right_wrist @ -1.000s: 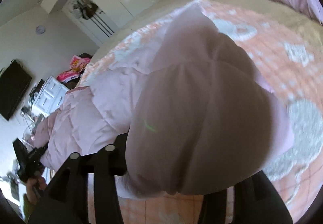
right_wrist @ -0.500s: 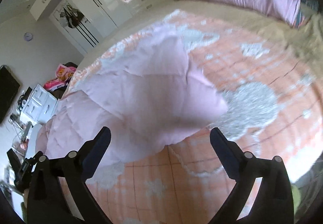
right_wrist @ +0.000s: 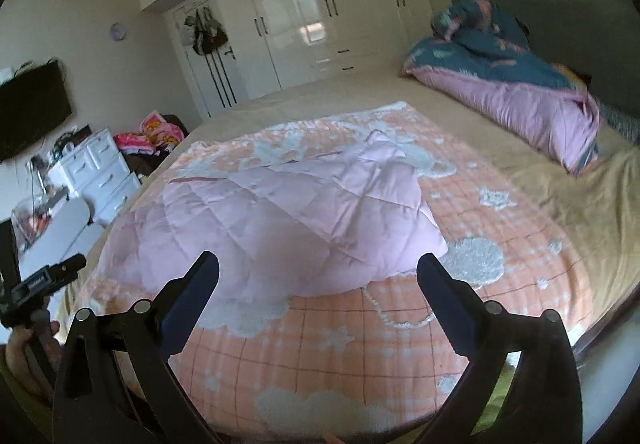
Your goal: Fold large clothes
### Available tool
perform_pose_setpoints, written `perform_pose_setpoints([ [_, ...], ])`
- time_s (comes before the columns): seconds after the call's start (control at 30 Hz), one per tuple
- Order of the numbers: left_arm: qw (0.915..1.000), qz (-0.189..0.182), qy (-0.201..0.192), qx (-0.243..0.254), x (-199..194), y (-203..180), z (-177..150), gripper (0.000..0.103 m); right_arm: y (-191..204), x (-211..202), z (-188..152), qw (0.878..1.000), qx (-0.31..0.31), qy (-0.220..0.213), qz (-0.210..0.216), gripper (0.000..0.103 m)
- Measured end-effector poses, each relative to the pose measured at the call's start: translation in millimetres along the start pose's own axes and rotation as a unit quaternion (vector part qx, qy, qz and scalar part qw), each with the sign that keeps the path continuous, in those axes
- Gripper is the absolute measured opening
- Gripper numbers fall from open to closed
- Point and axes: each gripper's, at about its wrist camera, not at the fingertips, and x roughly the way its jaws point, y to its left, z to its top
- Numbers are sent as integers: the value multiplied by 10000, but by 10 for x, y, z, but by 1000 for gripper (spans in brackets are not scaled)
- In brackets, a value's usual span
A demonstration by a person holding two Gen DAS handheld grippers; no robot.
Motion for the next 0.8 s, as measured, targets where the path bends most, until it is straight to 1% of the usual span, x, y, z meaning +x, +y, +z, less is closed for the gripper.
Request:
perform_pose_setpoints([
  [0.13,9997,-14,-18,233,-65,-193,-125,94,172,14,-110,9997,-137,201,88,99],
  [0.2,9994,-79,-19,341,-79,-273,-189,94,283,55,-168,9991,-234,311,151,99],
  [0.27,9988,-172,65,447,-55,-351,-244,94,382,71,-212,9985,-368,359,167,99],
  [0.33,9985,-181,114,511,-33,-399,-283,94,464,76,-225,9979,-538,331,167,99],
  [0.43,9981,-226,173,553,-11,-450,-320,94,513,105,-239,9974,-565,360,250,99],
  [0.53,9976,-168,157,652,-7,-492,-337,94,539,126,-269,9971,-598,379,270,99],
  [0.8,9981,-117,207,576,-3,-474,-331,94,561,151,-280,9969,-593,417,319,99],
])
